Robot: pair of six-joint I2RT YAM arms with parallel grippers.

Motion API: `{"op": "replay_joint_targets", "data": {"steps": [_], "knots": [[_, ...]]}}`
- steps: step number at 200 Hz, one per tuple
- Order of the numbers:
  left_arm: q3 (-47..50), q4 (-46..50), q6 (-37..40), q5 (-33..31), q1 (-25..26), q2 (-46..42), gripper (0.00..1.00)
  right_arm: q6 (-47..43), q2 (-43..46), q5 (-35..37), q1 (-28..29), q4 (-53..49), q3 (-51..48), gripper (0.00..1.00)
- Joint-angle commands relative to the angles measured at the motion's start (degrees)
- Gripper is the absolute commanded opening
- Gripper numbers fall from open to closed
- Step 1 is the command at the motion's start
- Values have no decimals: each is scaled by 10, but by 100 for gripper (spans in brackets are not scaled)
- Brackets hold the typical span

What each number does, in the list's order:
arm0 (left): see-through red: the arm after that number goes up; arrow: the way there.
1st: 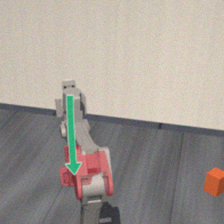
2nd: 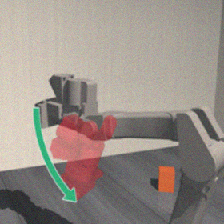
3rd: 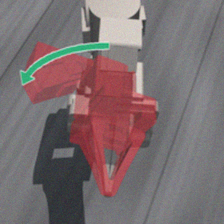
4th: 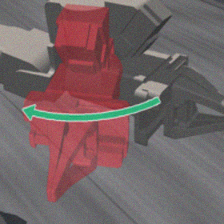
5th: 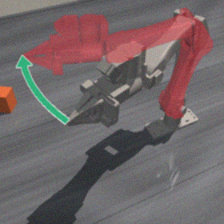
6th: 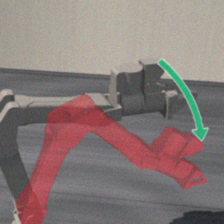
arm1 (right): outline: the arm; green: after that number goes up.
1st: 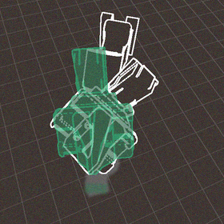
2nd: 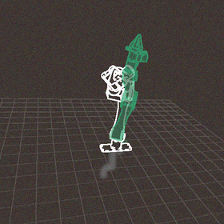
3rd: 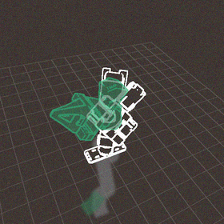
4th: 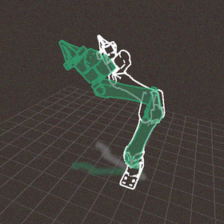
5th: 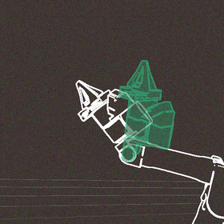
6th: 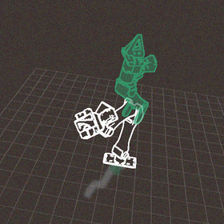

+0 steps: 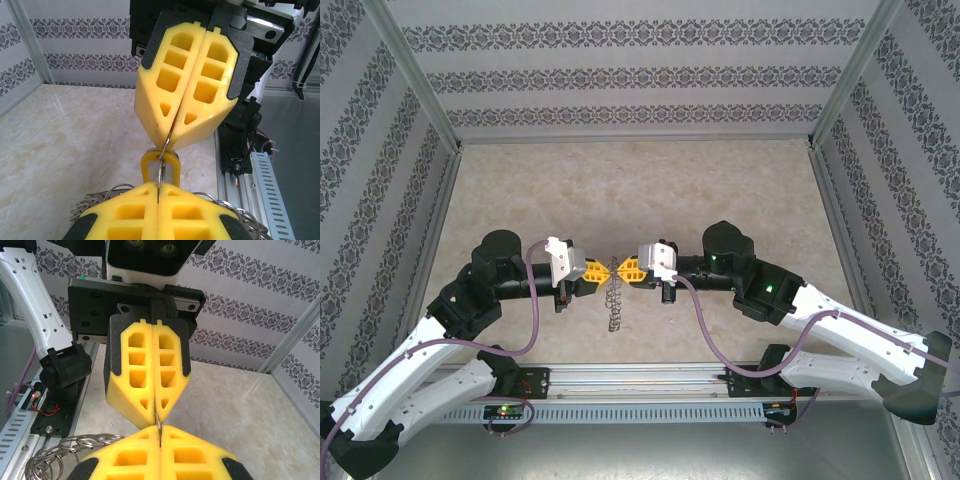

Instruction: Put the keys on the keyring

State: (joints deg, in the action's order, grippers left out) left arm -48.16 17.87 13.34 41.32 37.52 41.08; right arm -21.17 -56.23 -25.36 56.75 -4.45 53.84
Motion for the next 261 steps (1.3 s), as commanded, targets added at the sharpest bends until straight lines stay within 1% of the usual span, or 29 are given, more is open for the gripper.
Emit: {"op": "replay_joint_targets", "data": {"steps": [1, 77, 115, 138, 179, 261], "knots": [[-16, -4, 10, -5, 8, -9, 0, 8, 12, -21, 0, 8, 3, 0], [-17, -6, 9, -5, 8, -10, 0, 12, 7, -26, 0, 9, 5, 0], [-17, -5, 9, -5, 8, -11, 0, 12, 6, -15, 0, 14, 4, 0], [-16, -4, 10, -5, 8, -11, 0, 13, 4, 4, 0, 18, 4, 0], [-16, -3, 10, -5, 8, -11, 0, 13, 0, 12, 0, 24, 4, 0], [-17, -3, 11, -6, 8, -10, 0, 12, -5, 5, 0, 17, 8, 0]]}}
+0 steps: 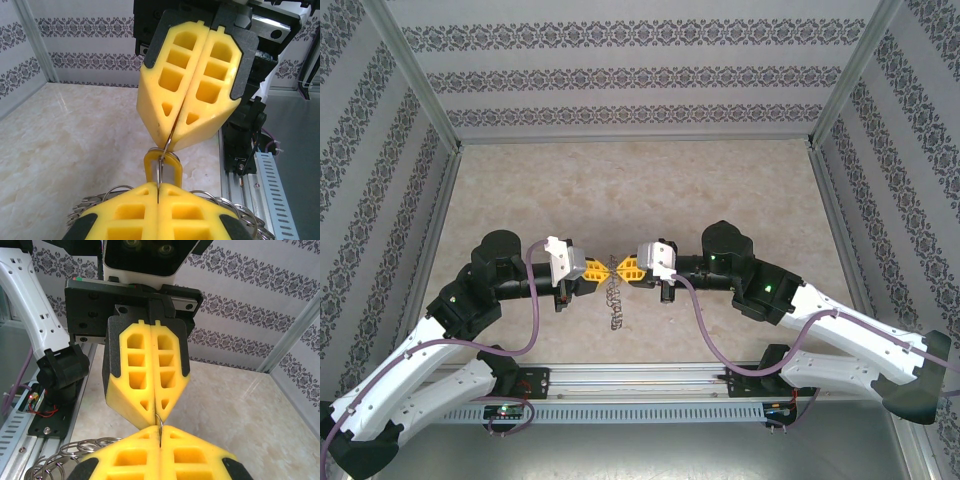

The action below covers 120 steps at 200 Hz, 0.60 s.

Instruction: Put the keys on the keyring

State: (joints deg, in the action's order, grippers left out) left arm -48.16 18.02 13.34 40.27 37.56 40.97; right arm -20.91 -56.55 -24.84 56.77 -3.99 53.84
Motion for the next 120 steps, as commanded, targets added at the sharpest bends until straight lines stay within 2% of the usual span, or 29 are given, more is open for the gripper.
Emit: {"op": "replay_joint_targets", "data": {"steps": [1, 120], "knots": [[-17, -5, 11, 4, 8, -9, 0, 9, -2, -1, 0, 12, 8, 0], [-18, -4, 12, 4, 8, -9, 0, 8, 3, -21, 0, 8, 13, 0]]}}
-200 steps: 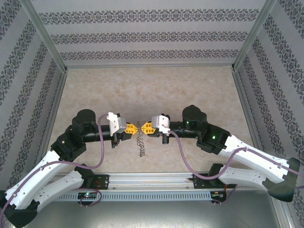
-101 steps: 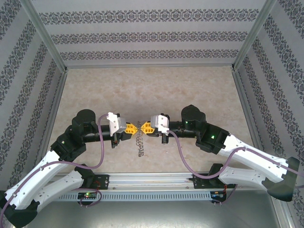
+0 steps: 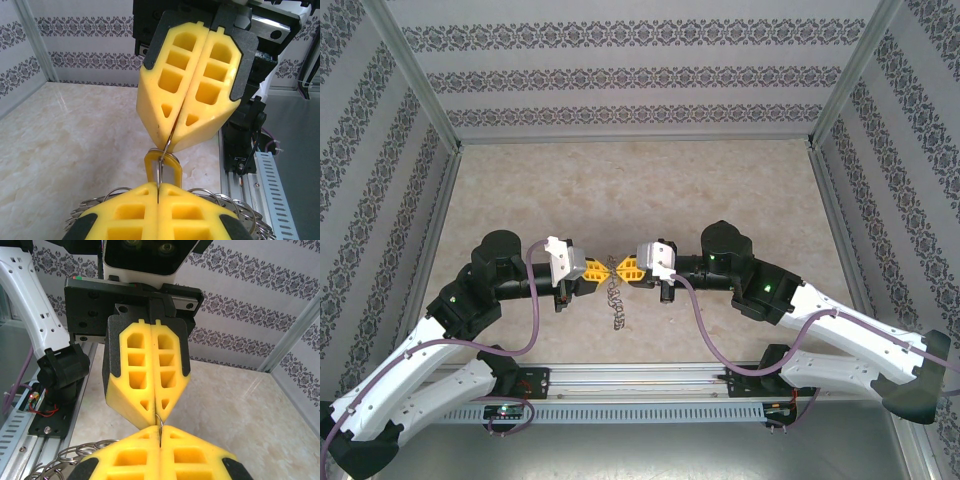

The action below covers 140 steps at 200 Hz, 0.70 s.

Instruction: Put the keys on the keyring

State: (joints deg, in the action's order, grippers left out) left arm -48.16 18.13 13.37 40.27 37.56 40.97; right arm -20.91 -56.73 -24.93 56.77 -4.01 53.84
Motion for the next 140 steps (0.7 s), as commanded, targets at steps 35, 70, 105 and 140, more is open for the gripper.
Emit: {"op": "replay_joint_targets", "data": {"steps": [35, 70, 105, 140], "knots": [[-19, -5, 12, 5, 8, -8, 0, 9, -2, -23, 0, 8, 16, 0], [-20, -3, 13, 5, 8, -7, 0, 7, -10, -29, 0, 9, 22, 0], [-20, -2, 13, 5, 8, -6, 0, 6, -19, -38, 0, 5, 27, 0], [-19, -1, 13, 4, 8, -9, 0, 6, -19, -35, 0, 2, 24, 0]]}}
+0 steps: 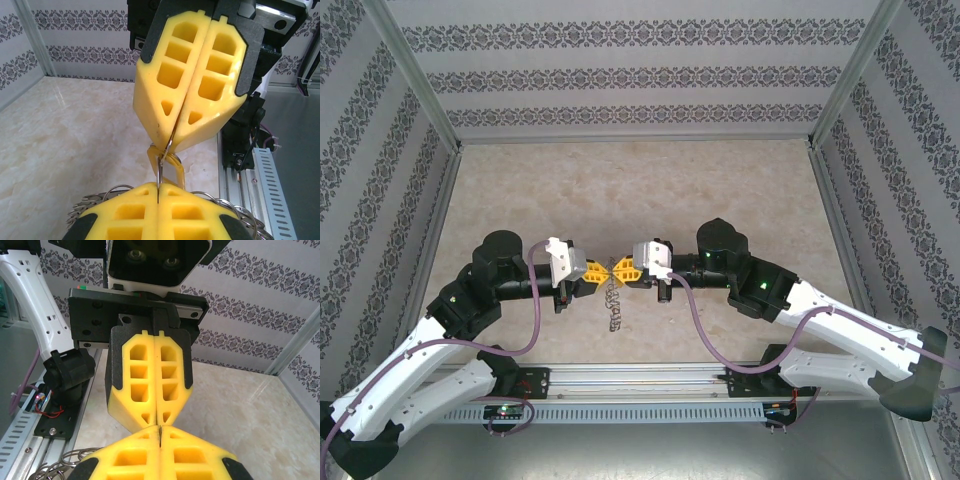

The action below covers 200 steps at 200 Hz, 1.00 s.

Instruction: Put the keys on the keyring

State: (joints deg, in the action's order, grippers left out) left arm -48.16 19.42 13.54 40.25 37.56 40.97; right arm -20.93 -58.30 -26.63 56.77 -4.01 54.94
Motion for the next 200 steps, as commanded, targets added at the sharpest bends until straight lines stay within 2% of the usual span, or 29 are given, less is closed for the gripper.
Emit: {"op": "replay_joint_targets", "data": {"steps": [1, 126, 200], "knots": [[-19, -14, 11, 4, 8, -9, 0, 6, -3, -18, 0, 2, 13, 0], [-18, -16, 11, 4, 8, -10, 0, -12, -13, -2, -2, -29, 21, 0], [-19, -14, 12, 4, 8, -10, 0, -13, -21, -17, -10, -35, 20, 0]]}}
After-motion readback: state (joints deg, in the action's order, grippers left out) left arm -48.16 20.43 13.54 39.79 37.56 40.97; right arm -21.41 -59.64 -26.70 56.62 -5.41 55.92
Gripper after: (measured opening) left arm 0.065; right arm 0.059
